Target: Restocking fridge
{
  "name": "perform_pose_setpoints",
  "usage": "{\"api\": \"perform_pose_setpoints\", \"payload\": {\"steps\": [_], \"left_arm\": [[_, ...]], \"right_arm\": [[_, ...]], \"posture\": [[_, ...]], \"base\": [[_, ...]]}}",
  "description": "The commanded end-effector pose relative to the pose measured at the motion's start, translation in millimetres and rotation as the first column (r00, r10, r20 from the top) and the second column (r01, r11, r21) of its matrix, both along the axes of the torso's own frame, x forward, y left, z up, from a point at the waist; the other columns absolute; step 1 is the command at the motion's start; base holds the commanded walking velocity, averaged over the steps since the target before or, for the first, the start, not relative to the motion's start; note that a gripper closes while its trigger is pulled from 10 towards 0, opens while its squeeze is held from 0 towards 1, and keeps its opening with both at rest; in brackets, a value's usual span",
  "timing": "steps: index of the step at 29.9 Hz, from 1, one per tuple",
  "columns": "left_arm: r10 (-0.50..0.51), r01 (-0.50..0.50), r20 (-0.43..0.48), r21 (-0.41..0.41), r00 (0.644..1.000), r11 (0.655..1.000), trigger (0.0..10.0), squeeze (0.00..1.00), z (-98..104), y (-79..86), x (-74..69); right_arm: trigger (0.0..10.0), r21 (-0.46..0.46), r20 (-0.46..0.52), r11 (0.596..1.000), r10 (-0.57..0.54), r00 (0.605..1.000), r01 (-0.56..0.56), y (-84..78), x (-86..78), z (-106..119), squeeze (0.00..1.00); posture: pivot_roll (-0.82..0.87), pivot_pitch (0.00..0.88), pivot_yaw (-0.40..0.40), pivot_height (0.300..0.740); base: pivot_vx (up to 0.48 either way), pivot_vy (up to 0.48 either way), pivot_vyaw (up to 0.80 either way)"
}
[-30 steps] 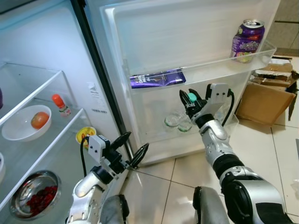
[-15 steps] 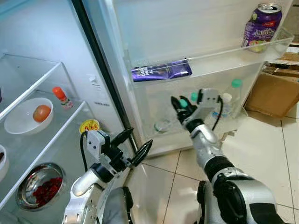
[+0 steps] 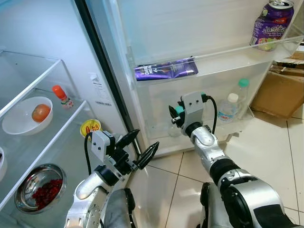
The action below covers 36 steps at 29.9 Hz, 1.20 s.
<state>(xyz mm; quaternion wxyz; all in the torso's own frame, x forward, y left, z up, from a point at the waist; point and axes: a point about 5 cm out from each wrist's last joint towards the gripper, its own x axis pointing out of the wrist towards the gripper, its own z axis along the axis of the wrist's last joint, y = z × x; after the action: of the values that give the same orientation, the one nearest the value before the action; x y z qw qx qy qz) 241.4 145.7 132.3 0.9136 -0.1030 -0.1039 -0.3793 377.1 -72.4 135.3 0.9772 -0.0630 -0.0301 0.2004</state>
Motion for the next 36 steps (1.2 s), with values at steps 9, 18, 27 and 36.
{"api": "perform_pose_setpoints", "payload": {"steps": [9,18,27,36], "left_arm": [[-0.011,0.012,-0.005,0.007,1.0,1.0,10.0,0.0,0.5,-3.3,0.8],[-0.015,0.014,0.012,0.002,1.0,1.0,10.0,0.0,2.8,-3.6,9.0],[-0.028,0.028,0.019,-0.001,0.999,1.0,10.0,0.0,2.1,-4.7,15.6],[-0.045,0.045,0.015,0.009,0.999,0.999,10.0,0.0,-2.6,-0.6,21.2]], "right_arm": [[10.0,0.17,-0.087,0.985,0.003,0.996,0.012,-7.6,-2.3,-9.7,0.99],[10.0,0.292,-0.012,0.951,0.105,0.994,-0.097,-10.0,0.8,7.6,0.0],[10.0,0.285,0.086,0.905,0.303,0.949,-0.315,-17.3,-7.4,12.7,0.0],[10.0,0.296,0.102,0.823,0.478,0.872,-0.485,-36.5,-37.5,-12.1,0.0]], "posture": [[0.13,0.195,0.047,0.5],[0.11,0.164,0.043,0.5],[0.07,0.132,0.042,0.5],[0.04,0.088,0.036,0.5]], "base": [[0.0,0.0,0.0],[0.0,0.0,0.0],[0.0,0.0,0.0],[0.0,0.0,0.0]]}}
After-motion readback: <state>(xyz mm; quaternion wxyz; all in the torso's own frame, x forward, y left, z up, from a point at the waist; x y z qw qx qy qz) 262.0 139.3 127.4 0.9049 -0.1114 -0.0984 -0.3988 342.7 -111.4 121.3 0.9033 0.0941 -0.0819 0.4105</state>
